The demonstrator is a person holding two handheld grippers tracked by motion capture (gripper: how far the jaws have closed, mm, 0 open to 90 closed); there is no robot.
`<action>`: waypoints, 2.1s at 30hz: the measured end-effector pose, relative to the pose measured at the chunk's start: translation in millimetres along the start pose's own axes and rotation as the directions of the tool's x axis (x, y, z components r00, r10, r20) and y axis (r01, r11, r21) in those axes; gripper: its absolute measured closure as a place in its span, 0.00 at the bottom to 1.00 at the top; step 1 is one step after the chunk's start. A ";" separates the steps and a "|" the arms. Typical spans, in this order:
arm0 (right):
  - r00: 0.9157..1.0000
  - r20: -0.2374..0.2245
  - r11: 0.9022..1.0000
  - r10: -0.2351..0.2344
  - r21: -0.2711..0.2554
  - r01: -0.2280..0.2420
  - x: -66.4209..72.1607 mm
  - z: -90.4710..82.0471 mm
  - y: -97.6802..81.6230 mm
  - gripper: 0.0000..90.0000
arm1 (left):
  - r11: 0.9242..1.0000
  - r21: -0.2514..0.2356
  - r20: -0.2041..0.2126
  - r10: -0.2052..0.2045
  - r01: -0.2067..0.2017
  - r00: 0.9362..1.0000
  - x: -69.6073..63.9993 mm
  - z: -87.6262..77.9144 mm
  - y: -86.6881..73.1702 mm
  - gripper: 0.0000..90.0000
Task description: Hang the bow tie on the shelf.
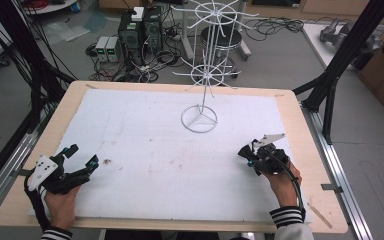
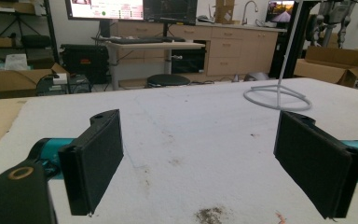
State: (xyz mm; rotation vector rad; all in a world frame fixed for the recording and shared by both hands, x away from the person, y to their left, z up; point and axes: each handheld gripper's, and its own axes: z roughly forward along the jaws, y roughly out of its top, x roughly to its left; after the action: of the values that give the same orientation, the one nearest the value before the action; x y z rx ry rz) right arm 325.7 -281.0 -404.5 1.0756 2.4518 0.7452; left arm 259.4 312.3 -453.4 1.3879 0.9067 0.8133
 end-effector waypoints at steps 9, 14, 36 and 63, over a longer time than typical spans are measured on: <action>0.998 0.005 0.988 0.061 -0.140 -0.059 -2.4 -7.6 -4.7 0.83 | 1.000 0.000 -0.001 0.000 0.000 1.000 0.0 0.0 0.0 0.18; 0.993 -0.019 0.961 0.117 -0.252 -0.118 -7.1 -16.9 -4.0 0.83 | 1.000 0.000 -0.001 0.000 0.000 1.000 0.0 0.1 0.0 0.18; 0.971 -0.016 0.824 0.239 -0.526 -0.211 -14.6 -50.4 25.7 0.83 | 1.000 0.000 -0.001 -0.001 0.001 1.000 0.1 0.1 0.0 0.18; 0.968 0.030 0.679 0.250 -0.718 -0.152 -10.0 -58.9 77.3 0.83 | 1.000 0.000 -0.001 -0.008 0.008 1.000 0.9 0.3 0.1 0.18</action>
State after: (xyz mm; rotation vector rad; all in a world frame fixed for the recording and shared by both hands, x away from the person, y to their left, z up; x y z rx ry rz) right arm 345.6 -263.3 -310.5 1.0178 1.6635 1.4892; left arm 260.1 313.0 -453.3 1.3837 0.9126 0.8080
